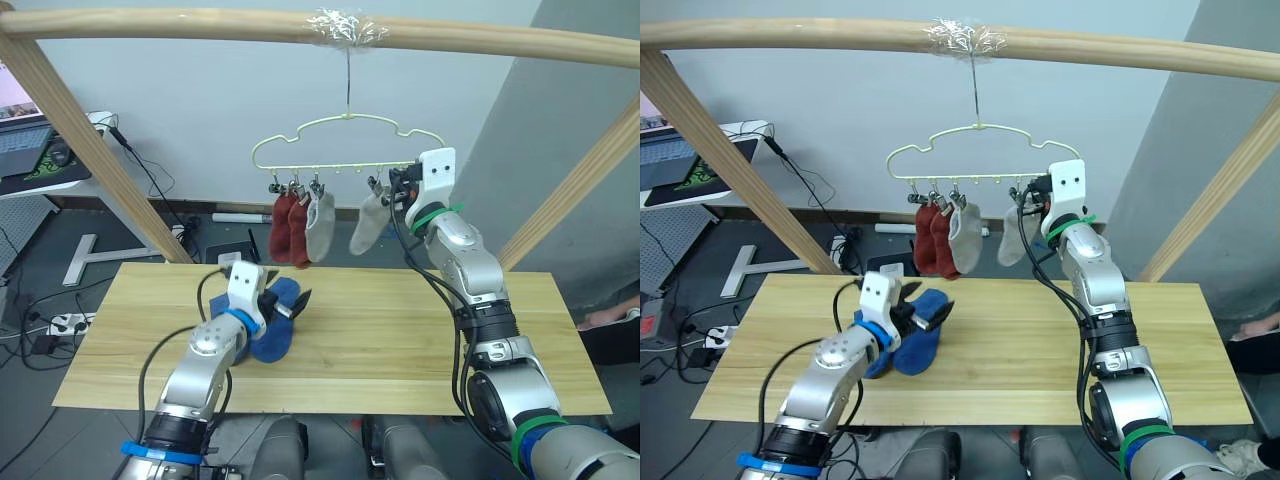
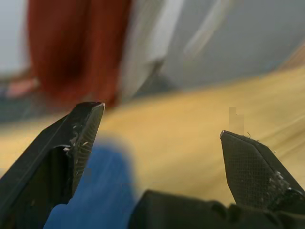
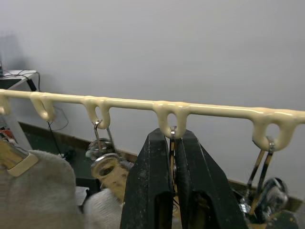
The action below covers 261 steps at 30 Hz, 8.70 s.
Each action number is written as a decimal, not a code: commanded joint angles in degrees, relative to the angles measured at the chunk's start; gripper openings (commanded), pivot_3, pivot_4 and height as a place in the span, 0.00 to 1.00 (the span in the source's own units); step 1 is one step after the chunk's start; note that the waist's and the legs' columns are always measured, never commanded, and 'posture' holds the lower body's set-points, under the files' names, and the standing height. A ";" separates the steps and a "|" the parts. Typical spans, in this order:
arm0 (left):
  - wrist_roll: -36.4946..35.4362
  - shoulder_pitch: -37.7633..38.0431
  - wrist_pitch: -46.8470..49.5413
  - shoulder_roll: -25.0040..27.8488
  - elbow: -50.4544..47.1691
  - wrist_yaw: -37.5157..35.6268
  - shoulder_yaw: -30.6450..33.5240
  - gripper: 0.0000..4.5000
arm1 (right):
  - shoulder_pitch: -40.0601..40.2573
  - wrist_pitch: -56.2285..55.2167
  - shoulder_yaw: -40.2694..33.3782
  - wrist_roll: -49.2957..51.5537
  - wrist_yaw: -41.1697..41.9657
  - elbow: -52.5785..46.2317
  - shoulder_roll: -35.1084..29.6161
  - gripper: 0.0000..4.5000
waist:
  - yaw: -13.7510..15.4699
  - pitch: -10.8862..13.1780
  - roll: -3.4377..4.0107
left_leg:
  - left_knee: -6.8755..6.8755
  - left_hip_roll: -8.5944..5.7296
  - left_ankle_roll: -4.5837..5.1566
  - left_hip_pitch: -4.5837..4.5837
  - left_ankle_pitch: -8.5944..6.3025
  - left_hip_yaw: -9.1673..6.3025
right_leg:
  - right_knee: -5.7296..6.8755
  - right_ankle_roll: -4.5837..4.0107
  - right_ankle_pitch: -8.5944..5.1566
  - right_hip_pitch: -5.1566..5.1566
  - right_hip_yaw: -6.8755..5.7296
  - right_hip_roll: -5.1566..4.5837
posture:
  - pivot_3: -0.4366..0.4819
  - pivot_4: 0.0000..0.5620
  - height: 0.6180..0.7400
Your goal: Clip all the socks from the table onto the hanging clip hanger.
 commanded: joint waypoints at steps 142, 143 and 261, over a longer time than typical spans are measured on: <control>-16.17 -25.70 2.45 -26.18 12.87 -8.60 2.94 0.17 | 8.89 36.14 -13.00 25.08 -8.28 -38.89 -8.29 1.00 | -6.36 -1.09 0.20 | 0.04 -0.22 0.06 -0.08 0.02 0.22 | -0.12 0.42 -0.12 0.04 0.25 0.19 | 0.16 0.21 1.00; -16.53 -26.12 2.80 -26.19 13.40 -8.82 3.44 0.23 | 9.83 35.23 -12.83 24.47 -8.06 -39.18 -8.59 1.00 | -7.08 -1.09 0.20 | 0.04 -0.22 0.06 -0.09 0.02 0.20 | -0.12 0.42 -0.12 0.04 0.25 0.20 | 0.16 0.21 1.00; -21.86 -10.66 17.60 0.07 -37.07 -2.51 5.63 1.00 | 1.70 -4.95 -4.19 -0.52 -5.41 -0.25 3.58 0.00 | 0.48 -1.42 0.27 | 0.01 -0.01 -0.02 0.03 0.08 0.04 | -0.03 0.08 0.09 0.05 0.32 0.38 | 0.60 0.27 1.00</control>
